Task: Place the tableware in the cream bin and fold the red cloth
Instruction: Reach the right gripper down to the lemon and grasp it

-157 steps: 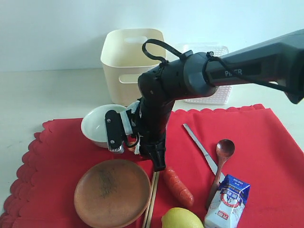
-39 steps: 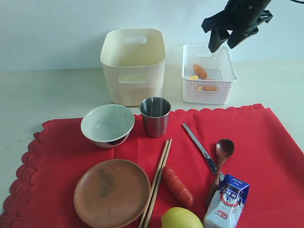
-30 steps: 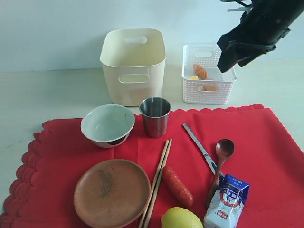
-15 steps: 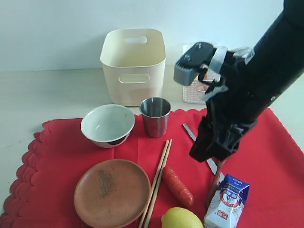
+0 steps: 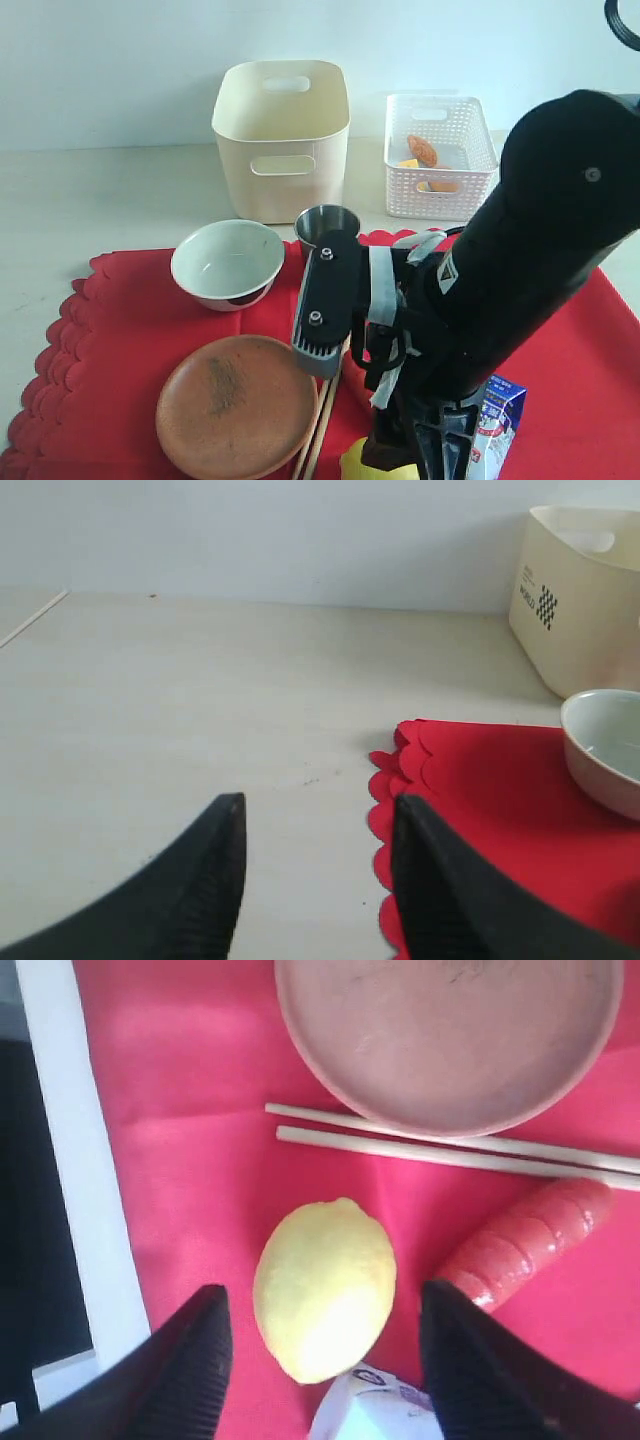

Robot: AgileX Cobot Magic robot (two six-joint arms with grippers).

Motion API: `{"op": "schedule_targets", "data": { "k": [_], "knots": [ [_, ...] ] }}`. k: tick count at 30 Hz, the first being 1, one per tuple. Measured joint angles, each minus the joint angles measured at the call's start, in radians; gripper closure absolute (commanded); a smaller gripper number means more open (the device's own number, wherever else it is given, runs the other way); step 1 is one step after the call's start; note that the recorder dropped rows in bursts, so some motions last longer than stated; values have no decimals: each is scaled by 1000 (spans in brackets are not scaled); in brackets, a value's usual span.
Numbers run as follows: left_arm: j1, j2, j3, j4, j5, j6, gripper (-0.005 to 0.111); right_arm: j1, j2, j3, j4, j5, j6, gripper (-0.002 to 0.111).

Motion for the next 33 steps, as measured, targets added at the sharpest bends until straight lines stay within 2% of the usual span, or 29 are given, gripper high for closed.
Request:
{"op": "schedule_targets", "data": {
  "k": [4, 15, 26, 28, 30, 33],
  "knots": [
    [0, 0, 0, 0, 0, 0, 61, 6, 45, 0, -2, -3, 22, 43],
    [0, 0, 0, 0, 0, 0, 61, 12, 191, 4, -46, -51, 132, 43],
    [0, 0, 0, 0, 0, 0, 61, 81, 253, 4, -126, -86, 220, 44],
    [0, 0, 0, 0, 0, 0, 61, 84, 268, 4, -126, -95, 237, 50],
    [0, 0, 0, 0, 0, 0, 61, 84, 281, 4, -132, -102, 262, 62],
    [0, 0, 0, 0, 0, 0, 61, 84, 285, 2, -152, -102, 311, 85]
  ]
}}
